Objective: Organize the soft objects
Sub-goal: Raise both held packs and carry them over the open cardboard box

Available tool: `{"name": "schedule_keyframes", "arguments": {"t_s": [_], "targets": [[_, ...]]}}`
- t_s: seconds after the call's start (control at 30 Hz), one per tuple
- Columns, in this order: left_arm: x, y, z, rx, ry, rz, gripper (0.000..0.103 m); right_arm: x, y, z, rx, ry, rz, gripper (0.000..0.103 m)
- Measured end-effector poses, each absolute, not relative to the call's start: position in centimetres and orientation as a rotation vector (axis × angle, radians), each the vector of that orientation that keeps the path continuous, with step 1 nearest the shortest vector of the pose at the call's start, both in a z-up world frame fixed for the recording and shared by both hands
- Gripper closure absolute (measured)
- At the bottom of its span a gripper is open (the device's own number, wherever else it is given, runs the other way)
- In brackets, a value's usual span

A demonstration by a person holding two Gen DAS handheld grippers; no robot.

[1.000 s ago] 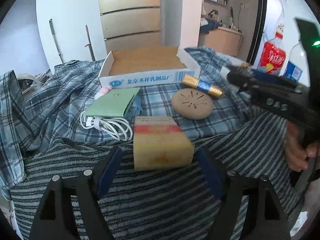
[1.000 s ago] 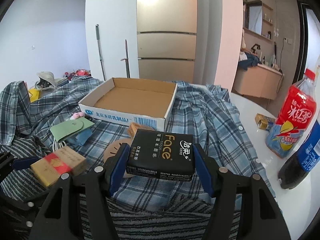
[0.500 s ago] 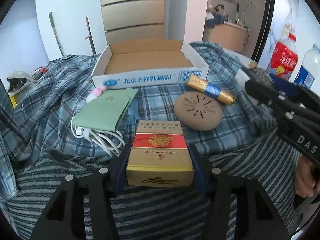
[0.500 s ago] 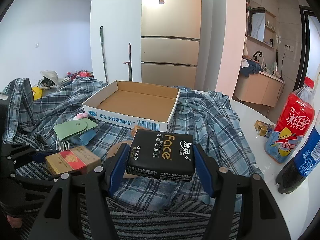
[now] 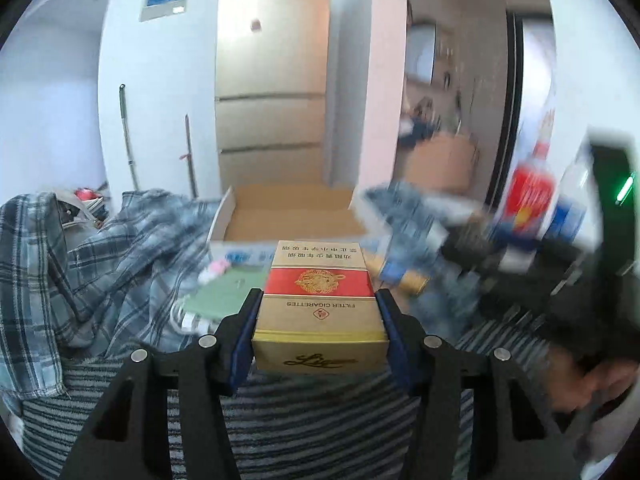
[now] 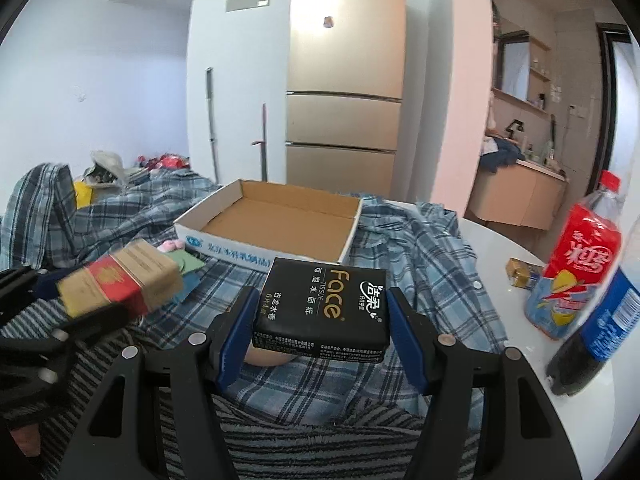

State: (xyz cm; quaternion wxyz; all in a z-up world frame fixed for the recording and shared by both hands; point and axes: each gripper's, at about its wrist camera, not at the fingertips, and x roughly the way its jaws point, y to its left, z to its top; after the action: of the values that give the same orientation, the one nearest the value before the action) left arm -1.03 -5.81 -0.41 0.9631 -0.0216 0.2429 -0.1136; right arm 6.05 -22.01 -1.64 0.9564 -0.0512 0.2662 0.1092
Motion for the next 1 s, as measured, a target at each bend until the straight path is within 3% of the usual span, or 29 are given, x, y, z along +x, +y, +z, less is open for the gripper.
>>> {"name": "schedule_keyframes", "arguments": {"t_s": [0.37, 0.8, 1.0], "targets": [[-1.5, -4.5, 10.9, 0.066, 0.215, -0.135, 0.045, 4.3, -20.7, 6.5, -0.102, 0.340, 0.234, 0.040], [7.0, -4.0, 18.2, -0.028, 0.172, -0.114, 0.045, 9.8, -18.4, 16.6, 0.008, 0.193, 0.156, 0.040], [9.9, -2.4, 16.9, -0.067, 0.200, -0.114, 0.045, 13.4, -18.7, 15.6, 0.088, 0.249, 0.129, 0.040]]}}
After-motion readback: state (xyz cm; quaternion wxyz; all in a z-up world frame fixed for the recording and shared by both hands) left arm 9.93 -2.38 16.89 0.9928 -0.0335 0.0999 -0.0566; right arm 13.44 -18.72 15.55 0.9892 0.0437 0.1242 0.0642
